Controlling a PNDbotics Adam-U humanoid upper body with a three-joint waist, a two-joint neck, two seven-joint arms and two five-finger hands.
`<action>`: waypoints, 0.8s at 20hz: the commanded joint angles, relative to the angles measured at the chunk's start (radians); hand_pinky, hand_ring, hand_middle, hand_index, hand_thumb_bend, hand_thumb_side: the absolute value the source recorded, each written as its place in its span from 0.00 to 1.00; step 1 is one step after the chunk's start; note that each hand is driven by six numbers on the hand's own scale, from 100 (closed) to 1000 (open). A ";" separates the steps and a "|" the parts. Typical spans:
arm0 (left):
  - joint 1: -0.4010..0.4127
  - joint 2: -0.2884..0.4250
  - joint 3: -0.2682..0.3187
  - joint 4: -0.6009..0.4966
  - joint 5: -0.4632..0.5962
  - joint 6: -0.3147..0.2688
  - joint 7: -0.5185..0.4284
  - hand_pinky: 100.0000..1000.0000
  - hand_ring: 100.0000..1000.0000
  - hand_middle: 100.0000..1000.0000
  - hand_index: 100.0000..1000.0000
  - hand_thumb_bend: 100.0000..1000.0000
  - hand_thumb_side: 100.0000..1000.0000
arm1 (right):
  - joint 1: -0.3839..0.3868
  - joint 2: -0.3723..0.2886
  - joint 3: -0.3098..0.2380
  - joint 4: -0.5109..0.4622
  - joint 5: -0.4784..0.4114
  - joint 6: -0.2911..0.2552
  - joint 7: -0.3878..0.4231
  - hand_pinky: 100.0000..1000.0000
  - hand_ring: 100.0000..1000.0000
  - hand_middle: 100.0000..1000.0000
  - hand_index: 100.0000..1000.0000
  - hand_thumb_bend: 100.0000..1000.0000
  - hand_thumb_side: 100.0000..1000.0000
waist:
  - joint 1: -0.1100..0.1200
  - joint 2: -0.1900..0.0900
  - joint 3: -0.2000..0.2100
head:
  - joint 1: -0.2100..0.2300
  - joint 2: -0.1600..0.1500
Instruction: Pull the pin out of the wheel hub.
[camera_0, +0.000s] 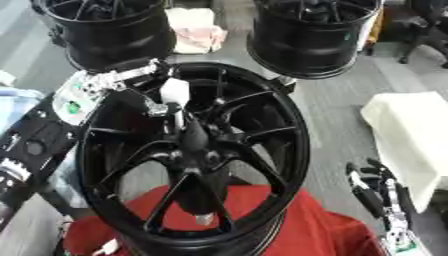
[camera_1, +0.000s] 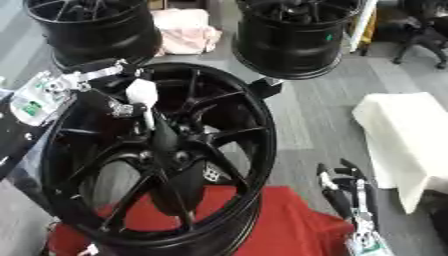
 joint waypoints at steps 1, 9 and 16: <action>-0.025 0.017 0.015 -0.005 0.030 -0.351 -0.346 0.68 0.49 0.46 0.58 0.14 0.45 | -0.012 -0.009 0.001 -0.010 0.006 -0.003 0.002 0.69 0.63 0.68 0.87 0.26 0.54 | 0.000 -0.011 0.001 | 0.004 -0.008; -0.033 0.032 0.025 -0.041 0.119 -0.351 -0.346 0.65 0.45 0.39 0.50 0.02 0.42 | -0.011 -0.008 0.001 -0.008 0.005 -0.003 0.003 0.69 0.63 0.68 0.87 0.26 0.55 | 0.001 -0.012 0.002 | 0.005 -0.008; -0.060 0.122 0.094 -0.119 0.232 -0.351 -0.346 0.67 0.45 0.40 0.51 0.02 0.40 | -0.010 -0.009 0.000 -0.002 0.002 -0.004 0.002 0.69 0.63 0.68 0.87 0.26 0.55 | 0.004 -0.015 0.005 | 0.007 -0.003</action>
